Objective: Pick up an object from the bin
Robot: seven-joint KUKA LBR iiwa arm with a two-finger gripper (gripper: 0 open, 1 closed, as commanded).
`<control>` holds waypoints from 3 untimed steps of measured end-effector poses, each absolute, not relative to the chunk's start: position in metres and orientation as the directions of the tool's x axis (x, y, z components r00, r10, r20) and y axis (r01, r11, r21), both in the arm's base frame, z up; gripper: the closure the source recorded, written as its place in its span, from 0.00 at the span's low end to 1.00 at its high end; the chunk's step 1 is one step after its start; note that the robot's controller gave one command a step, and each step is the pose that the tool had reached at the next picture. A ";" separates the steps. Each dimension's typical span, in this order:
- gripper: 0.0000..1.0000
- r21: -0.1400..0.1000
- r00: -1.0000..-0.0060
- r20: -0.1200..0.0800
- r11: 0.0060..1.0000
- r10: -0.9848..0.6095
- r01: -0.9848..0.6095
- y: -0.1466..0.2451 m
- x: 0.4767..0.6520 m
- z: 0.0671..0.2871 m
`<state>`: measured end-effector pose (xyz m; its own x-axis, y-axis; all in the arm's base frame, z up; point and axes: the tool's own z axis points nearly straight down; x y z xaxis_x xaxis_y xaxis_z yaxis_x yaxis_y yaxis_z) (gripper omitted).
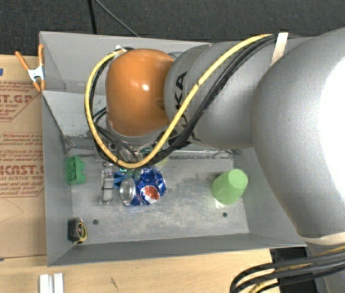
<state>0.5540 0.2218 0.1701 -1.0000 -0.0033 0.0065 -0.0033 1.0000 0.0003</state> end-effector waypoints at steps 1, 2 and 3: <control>0.00 0.001 -0.928 0.004 0.928 -0.373 -0.373 0.183 0.575 0.080; 0.00 0.001 -0.919 0.007 0.919 -0.395 -0.395 0.225 0.528 0.069; 0.00 -0.002 -0.894 -0.013 0.894 -0.448 -0.448 0.216 0.575 0.166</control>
Offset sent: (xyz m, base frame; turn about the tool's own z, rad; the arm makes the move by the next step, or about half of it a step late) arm 0.0221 -0.0378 -0.0874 -0.3791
